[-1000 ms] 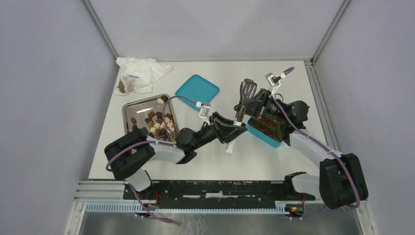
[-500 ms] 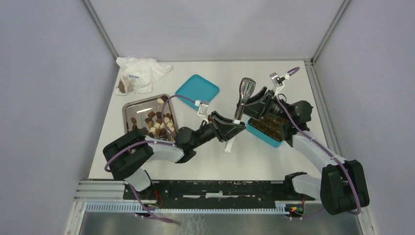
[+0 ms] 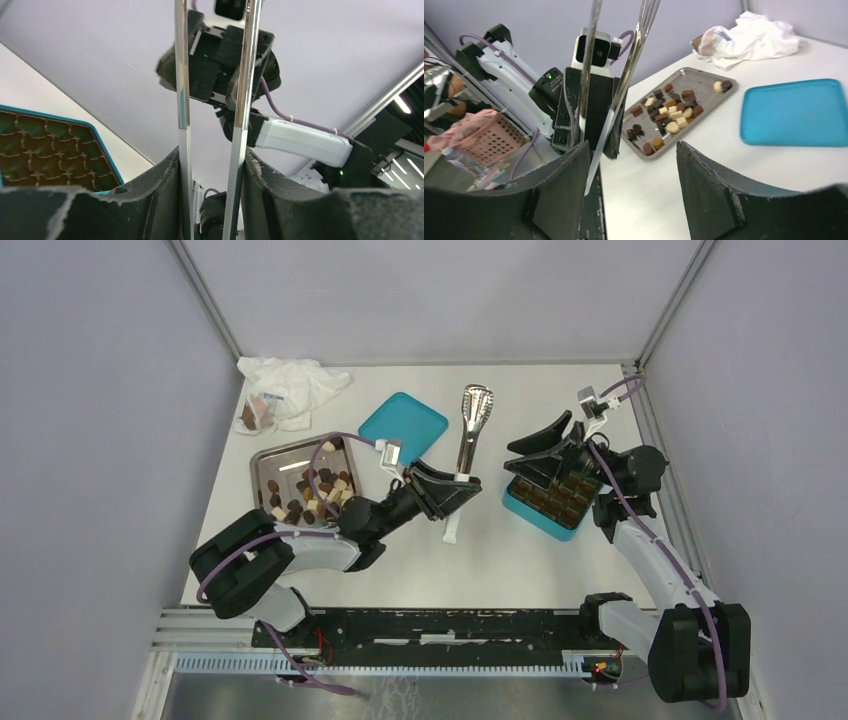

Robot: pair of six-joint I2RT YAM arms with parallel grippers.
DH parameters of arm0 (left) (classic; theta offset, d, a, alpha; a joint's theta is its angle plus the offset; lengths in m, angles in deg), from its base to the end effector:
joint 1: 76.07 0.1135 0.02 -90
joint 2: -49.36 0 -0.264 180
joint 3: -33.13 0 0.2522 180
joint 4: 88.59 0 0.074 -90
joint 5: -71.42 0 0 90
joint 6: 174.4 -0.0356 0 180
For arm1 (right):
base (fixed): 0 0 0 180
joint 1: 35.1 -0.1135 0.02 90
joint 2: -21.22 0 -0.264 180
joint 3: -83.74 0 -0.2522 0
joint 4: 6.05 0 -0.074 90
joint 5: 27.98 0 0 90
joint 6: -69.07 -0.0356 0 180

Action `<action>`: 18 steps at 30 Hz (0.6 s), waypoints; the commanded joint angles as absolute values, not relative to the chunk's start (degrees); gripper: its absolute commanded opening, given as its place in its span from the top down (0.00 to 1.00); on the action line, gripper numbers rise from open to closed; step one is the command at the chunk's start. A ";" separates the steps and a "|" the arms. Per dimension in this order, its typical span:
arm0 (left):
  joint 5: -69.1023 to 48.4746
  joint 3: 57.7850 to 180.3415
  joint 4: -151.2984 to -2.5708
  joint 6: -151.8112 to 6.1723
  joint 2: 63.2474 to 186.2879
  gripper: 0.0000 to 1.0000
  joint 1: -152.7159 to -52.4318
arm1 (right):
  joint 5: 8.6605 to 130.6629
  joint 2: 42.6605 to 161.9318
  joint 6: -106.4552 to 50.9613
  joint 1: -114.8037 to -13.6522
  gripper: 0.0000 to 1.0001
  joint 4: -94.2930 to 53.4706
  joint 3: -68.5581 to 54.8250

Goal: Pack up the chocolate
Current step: Pick up the clamp at the center of the board, then pick up the fake chocolate from the plate.

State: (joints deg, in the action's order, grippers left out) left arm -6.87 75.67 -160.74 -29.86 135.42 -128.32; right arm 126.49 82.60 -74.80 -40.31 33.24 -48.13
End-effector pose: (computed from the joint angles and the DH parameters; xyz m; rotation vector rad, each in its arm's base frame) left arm 0.1659 -0.2260 0.2554 0.1902 1.2490 -1.7603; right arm 0.2155 0.0519 0.3267 -0.5543 1.4475 1.4595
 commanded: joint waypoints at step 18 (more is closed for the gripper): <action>-1.85 79.49 -133.10 -33.89 123.15 0.61 -122.57 | 130.75 79.53 -44.60 -29.48 0.31 12.53 -52.07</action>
